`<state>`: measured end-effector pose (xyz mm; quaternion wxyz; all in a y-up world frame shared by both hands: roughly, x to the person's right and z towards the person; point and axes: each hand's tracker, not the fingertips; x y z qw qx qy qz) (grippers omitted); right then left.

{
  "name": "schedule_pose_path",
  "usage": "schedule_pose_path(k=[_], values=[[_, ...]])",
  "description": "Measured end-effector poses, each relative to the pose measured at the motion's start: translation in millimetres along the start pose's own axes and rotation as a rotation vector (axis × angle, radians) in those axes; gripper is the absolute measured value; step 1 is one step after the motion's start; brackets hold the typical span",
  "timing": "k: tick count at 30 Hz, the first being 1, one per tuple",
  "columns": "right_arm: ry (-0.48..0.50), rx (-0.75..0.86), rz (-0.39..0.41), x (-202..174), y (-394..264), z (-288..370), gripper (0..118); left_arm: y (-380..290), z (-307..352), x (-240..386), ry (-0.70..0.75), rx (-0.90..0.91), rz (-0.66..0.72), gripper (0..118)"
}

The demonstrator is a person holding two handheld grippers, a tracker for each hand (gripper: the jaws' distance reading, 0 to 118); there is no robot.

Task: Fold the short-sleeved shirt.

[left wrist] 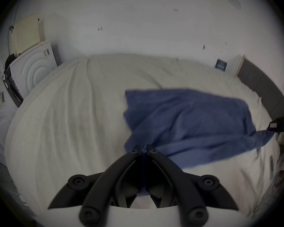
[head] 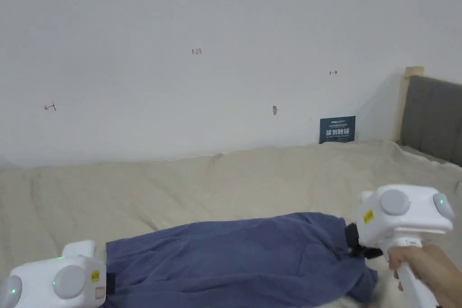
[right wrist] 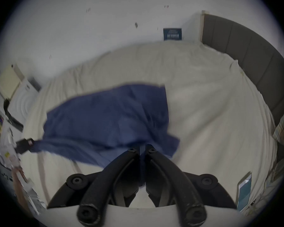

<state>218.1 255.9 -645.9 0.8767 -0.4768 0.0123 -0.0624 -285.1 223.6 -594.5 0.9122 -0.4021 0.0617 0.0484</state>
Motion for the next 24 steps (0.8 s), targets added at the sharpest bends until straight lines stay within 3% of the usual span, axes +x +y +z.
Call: schedule_pose_path(k=[1,5,9,13,17,22,24], values=[[-0.004,-0.006,0.005,2,-17,-3,4,-13,3,-5,0.016,-0.011,0.014,4],[0.096,-0.004,-0.146,24,-66,6,4,-47,27,-31,-0.090,-0.025,0.136,4],[0.049,0.003,-0.096,39,-104,32,4,-70,61,-36,-0.049,0.010,0.022,4],[0.116,0.073,-0.201,56,-139,72,4,-99,102,-48,-0.080,0.038,0.053,4],[0.103,0.105,-0.170,70,-185,117,4,-139,145,-58,-0.073,0.065,0.041,4],[0.132,0.102,-0.230,92,-247,144,4,-206,177,-68,-0.071,0.020,0.049,4],[0.084,0.076,-0.206,89,-272,145,4,-228,179,-65,-0.065,-0.014,0.032,4]])
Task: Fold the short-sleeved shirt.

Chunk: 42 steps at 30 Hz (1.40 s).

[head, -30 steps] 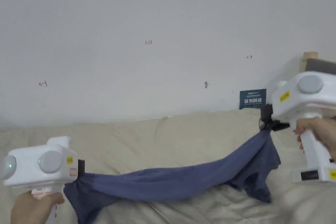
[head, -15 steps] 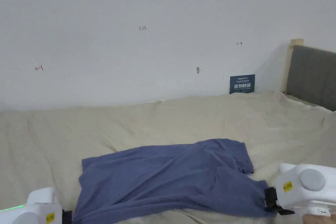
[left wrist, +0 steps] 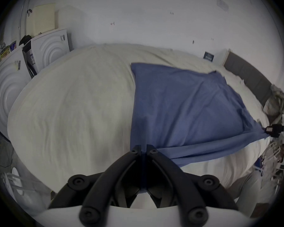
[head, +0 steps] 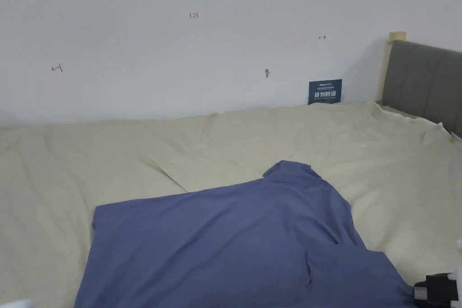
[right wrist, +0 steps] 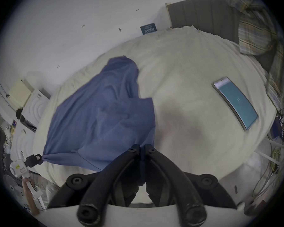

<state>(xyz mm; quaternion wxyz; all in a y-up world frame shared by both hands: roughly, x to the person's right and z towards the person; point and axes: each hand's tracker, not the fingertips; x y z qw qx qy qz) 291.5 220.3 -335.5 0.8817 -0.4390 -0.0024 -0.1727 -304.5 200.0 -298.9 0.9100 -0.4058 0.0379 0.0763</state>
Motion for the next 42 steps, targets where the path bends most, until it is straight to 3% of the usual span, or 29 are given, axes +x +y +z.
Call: schedule_pose_path(k=[4,10,11,12,13,15,16,17,21,24,25,26,27,28,29,32,38,39,40,41,42], values=[[0.002,-0.060,-0.003,9,-39,-2,4,-37,0,5,0.039,-0.069,-0.067,4],[-0.002,-0.058,-0.005,25,-54,-7,6,-51,11,-14,-0.010,-0.044,0.008,7],[-0.002,-0.046,0.000,22,-52,-7,12,-49,11,-13,-0.017,-0.034,0.001,16],[-0.010,-0.035,0.009,19,-50,-7,27,-48,11,-12,-0.014,-0.037,-0.018,36],[-0.023,-0.015,0.025,15,-49,-6,43,-46,12,-9,0.017,-0.040,-0.077,47],[-0.069,0.027,0.078,7,-49,-2,60,-46,14,-4,0.051,-0.053,-0.177,69],[-0.064,0.064,0.099,3,-50,5,85,-46,19,0,0.048,-0.029,-0.209,100],[-0.049,0.107,0.131,-4,-50,14,87,-46,26,1,0.028,-0.007,-0.226,112],[0.011,0.152,0.201,-37,-62,47,87,-48,51,7,-0.070,0.050,-0.190,113],[0.045,0.185,0.250,-57,-81,59,84,-60,67,15,-0.079,0.063,-0.142,111],[0.080,0.213,0.263,-63,-90,64,68,-66,72,17,-0.084,0.066,-0.132,101],[0.095,0.256,0.256,-67,-99,69,44,-72,76,19,-0.091,0.074,-0.123,84],[0.138,0.281,0.248,-69,-110,68,11,-79,79,20,-0.085,0.079,-0.100,62],[0.153,0.284,0.238,-73,-119,66,0,-86,80,21,-0.074,0.071,-0.083,26],[0.169,0.265,0.249,-76,-126,66,0,-92,81,21,-0.069,0.069,-0.076,9],[0.209,0.168,0.332,-87,-144,51,0,-107,76,14,-0.059,0.037,-0.067,0],[0.200,0.092,0.360,-100,-155,23,0,-106,66,-4,-0.020,0.051,-0.014,2],[0.204,0.086,0.356,-102,-157,20,0,-102,63,-5,0.021,0.054,-0.037,21],[0.210,0.079,0.350,-102,-156,18,0,-97,58,-8,0.060,0.057,-0.067,63],[0.220,0.071,0.345,-102,-155,16,0,-93,50,-11,0.072,0.065,-0.116,84],[0.224,0.065,0.343,-102,-154,14,0,-89,41,-16,0.080,0.073,-0.128,92]])
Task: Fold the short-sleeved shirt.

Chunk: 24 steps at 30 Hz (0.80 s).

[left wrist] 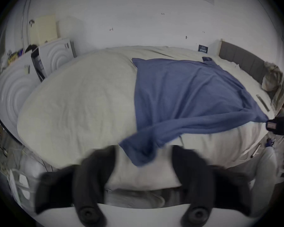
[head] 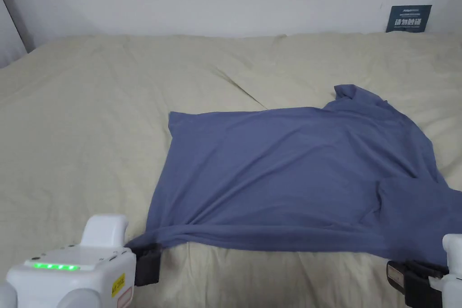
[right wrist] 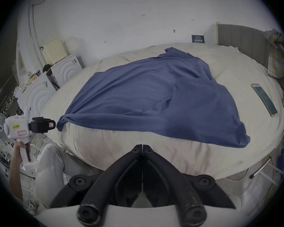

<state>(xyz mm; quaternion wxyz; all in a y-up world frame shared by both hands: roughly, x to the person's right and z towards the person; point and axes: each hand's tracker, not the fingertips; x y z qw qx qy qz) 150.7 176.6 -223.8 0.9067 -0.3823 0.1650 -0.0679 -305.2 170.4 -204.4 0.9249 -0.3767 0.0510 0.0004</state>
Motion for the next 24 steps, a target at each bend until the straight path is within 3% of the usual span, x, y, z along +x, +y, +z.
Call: schedule_pose_path(k=[6,7,8,9,10,14,23,24], values=[[-0.022,-0.040,0.007,1,0,-7,0,15,-34,-14,-0.081,-0.076,0.113,91],[-0.022,-0.044,0.002,3,0,-8,0,13,-32,-13,-0.124,-0.070,0.128,85],[-0.029,-0.052,-0.004,4,0,-8,0,11,-27,-10,-0.133,-0.063,0.127,68],[-0.041,-0.053,-0.007,4,-1,-6,0,7,-23,-8,-0.146,-0.045,0.109,42],[-0.046,-0.053,-0.008,6,-2,-6,0,3,-18,-3,-0.147,-0.029,0.091,8],[-0.068,-0.076,-0.039,19,-7,-5,0,4,-29,7,-0.143,-0.115,0.002,5],[-0.131,-0.028,-0.057,47,-15,24,0,23,-2,5,-0.113,-0.044,0.028,5],[-0.143,-0.021,-0.056,51,-14,27,5,24,0,5,-0.116,-0.036,0.032,5]])
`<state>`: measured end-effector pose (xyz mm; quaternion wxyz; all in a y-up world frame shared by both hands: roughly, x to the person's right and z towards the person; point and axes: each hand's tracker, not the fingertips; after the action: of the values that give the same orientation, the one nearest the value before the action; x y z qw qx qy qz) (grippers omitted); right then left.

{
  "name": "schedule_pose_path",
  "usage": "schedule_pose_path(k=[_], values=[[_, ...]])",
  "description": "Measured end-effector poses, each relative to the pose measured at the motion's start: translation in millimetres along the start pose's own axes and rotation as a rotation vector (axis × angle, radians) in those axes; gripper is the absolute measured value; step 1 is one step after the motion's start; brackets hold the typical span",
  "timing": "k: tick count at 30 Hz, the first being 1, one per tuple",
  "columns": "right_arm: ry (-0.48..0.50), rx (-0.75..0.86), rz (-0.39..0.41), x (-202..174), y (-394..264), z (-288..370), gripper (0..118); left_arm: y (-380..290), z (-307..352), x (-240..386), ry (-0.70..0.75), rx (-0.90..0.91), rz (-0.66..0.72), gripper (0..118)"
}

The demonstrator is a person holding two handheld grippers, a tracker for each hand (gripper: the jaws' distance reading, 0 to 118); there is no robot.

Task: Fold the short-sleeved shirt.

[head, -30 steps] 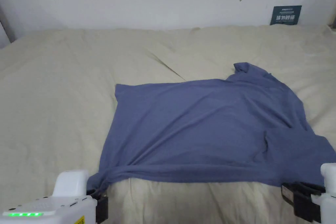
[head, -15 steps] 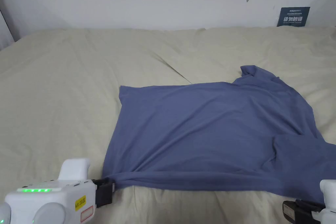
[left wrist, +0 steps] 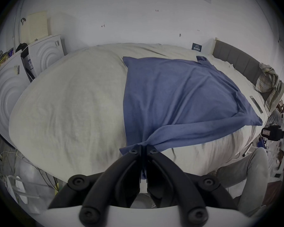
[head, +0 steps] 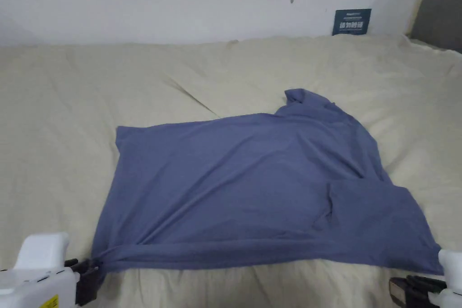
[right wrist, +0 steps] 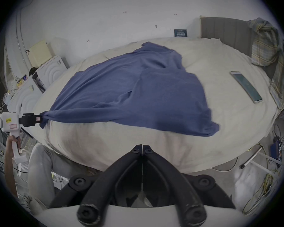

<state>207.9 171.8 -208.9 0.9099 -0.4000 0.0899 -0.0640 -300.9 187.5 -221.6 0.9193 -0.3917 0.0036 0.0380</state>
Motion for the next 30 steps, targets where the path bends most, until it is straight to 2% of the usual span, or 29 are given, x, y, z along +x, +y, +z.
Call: schedule_pose_path(k=[2,3,4,6,9,14,15,16,17,18,19,23,30], values=[[-0.045,0.021,-0.001,9,2,4,67,3,2,1,0.004,0.004,0.008,5],[-0.074,0.020,0.001,13,3,4,94,3,3,3,0.007,0.002,0.009,5],[-0.116,0.008,0.010,16,4,3,100,3,3,4,0.010,0.004,0.008,5],[-0.158,0.041,0.044,26,9,4,100,3,1,3,0.018,-0.006,-0.008,5],[-0.165,0.003,0.061,40,19,-6,100,3,-2,6,0.027,-0.019,-0.015,5],[-0.118,-0.055,0.009,59,35,-42,99,1,-4,6,0.030,-0.031,0.011,5],[-0.116,-0.071,-0.013,60,37,-50,92,0,-4,6,0.028,-0.034,0.017,5],[-0.109,-0.109,-0.025,62,38,-57,73,0,-4,6,0.026,-0.034,0.017,5],[-0.109,-0.089,-0.010,68,42,-61,43,0,-4,5,0.022,-0.038,0.018,5],[-0.114,-0.090,-0.043,66,43,-60,18,1,-4,5,0.023,-0.042,0.018,5],[-0.057,-0.070,-0.080,65,45,-55,14,2,-3,4,0.015,-0.043,0.015,5],[-0.086,-0.077,0.045,51,44,-45,8,4,-3,3,0.019,-0.041,0.011,5],[-0.072,-0.047,0.012,52,65,-32,8,14,-2,2,0.030,-0.037,0.016,5]])
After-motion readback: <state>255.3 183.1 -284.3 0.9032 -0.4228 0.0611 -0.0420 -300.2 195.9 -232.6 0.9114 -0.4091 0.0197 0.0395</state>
